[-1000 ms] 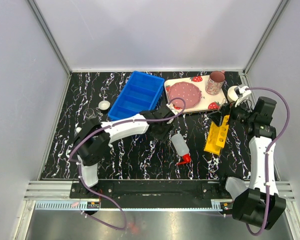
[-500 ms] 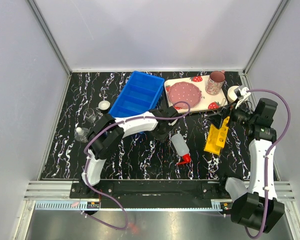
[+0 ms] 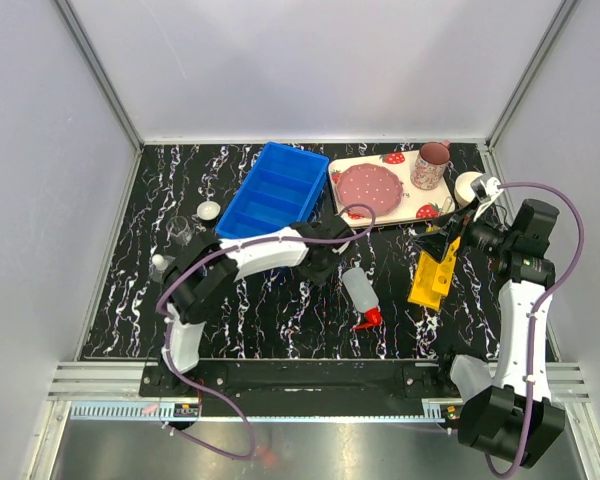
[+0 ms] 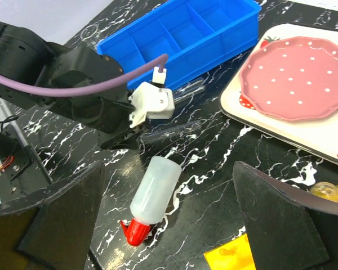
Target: Organize the chemistry lab equipment
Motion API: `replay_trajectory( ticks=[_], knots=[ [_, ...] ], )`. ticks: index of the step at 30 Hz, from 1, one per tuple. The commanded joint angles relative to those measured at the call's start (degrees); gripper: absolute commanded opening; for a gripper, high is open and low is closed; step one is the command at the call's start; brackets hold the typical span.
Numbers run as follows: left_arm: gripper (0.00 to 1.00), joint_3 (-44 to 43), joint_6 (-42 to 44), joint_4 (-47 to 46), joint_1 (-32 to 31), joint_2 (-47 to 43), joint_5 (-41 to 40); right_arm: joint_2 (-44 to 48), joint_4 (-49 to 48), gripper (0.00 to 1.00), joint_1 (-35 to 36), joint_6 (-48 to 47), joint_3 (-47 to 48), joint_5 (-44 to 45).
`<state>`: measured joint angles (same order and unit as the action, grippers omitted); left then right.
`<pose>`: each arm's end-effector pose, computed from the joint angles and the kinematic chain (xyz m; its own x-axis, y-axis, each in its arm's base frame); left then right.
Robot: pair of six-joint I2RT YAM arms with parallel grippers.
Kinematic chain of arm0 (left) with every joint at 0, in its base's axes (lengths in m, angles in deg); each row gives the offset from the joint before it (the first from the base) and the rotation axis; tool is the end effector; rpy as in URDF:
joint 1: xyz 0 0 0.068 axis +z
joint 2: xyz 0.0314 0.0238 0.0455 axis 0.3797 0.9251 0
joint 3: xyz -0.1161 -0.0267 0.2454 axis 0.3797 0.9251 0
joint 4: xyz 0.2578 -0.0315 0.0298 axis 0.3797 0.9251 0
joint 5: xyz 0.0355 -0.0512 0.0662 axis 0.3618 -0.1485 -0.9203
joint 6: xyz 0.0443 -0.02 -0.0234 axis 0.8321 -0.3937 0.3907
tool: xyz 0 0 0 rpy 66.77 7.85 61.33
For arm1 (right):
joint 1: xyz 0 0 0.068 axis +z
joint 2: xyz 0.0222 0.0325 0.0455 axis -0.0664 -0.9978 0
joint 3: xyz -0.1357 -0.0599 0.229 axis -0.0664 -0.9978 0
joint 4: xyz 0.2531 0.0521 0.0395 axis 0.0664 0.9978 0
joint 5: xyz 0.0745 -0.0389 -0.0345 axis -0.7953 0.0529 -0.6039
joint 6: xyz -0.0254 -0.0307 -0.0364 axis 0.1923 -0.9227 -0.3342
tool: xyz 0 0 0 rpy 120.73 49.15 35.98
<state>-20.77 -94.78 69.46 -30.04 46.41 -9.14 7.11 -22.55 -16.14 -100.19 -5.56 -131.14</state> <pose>0.2493 -0.3166 0.1676 -0.7543 0.5708 -0.3243 0.5963 0.8023 0.0253 0.1866 -0.0331 0.3281 -0.2976 0.0073 -0.9547 -0.7014 0.6767 0.2238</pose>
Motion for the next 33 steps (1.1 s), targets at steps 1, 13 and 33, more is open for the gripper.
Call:
replay_trajectory(
  ticks=[1, 13, 33],
  knots=[
    [0.20, 5.28, -1.60, -5.96, -0.64, -12.04, -1.54, -0.22, 1.33, 1.00, -0.27, -1.97, 0.34, -5.61],
    [0.20, 26.64, -4.59, -28.18, -6.70, -37.27, -0.14, -14.19, 44.39, 1.00, 7.98, -30.71, 20.28, -2.10],
    [0.19, 29.46, -8.72, -40.78, -18.83, -39.75, -0.13, -20.52, 36.67, 0.88, 23.46, -2.50, 21.79, 5.03]
  ],
)
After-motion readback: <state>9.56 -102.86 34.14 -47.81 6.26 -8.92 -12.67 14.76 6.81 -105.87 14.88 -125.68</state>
